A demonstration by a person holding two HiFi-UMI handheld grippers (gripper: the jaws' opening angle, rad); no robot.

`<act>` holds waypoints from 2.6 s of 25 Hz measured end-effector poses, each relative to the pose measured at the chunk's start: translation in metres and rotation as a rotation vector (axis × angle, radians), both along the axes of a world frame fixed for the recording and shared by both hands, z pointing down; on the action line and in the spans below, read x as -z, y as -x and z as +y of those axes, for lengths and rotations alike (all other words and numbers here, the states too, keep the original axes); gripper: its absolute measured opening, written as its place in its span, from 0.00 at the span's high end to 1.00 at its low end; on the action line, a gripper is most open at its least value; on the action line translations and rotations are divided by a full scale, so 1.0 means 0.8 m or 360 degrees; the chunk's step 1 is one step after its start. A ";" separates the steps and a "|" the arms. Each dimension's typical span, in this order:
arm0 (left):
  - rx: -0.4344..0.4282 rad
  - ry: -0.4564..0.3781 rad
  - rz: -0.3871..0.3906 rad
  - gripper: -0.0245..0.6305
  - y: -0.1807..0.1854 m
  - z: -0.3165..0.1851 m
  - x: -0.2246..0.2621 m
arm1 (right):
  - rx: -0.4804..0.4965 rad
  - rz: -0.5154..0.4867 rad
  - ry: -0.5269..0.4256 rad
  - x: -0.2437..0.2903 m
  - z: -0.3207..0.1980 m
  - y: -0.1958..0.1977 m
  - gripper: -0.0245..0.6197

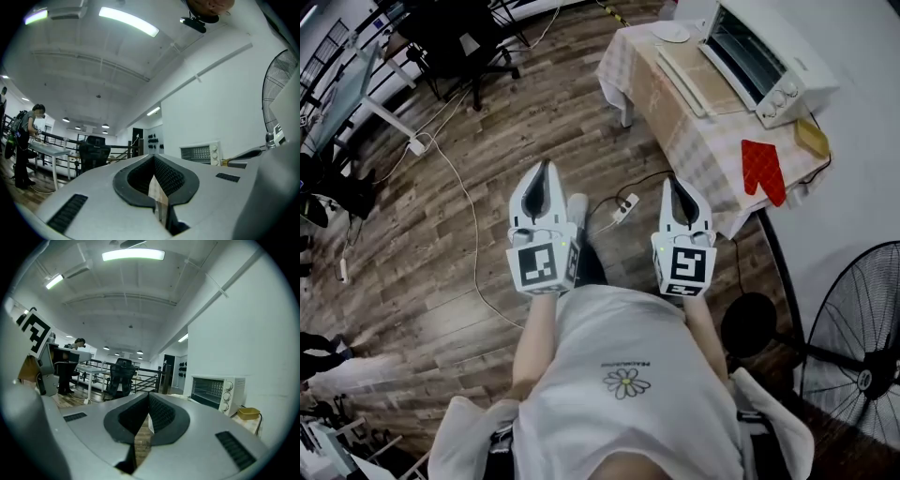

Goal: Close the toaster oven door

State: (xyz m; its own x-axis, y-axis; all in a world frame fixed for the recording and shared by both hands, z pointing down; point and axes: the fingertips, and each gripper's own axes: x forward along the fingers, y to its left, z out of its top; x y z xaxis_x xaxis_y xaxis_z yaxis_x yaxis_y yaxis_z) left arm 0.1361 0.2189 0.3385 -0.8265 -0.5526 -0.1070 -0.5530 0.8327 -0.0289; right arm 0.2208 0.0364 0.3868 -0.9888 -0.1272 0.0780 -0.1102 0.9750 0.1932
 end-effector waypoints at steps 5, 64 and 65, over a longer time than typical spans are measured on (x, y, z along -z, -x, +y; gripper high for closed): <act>-0.0068 -0.0031 0.0013 0.94 0.055 -0.018 0.001 | -0.0084 0.0035 -0.0018 -0.003 -0.015 0.033 0.95; -0.1050 0.0069 -0.0065 0.94 0.425 -0.356 0.006 | -0.1019 -0.0097 0.0181 0.026 -0.211 0.328 0.95; -0.1100 0.0064 -0.0067 0.94 0.413 -0.368 0.008 | -0.1067 -0.0104 0.0184 0.027 -0.216 0.315 0.95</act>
State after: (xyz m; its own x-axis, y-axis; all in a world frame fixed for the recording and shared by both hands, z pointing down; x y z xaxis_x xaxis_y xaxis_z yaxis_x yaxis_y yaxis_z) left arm -0.1944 -0.0757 0.3324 -0.2790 -0.9551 -0.0994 -0.9539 0.2876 -0.0855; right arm -0.0313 -0.1368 0.3651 -0.7023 -0.7083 0.0706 -0.7054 0.7059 0.0645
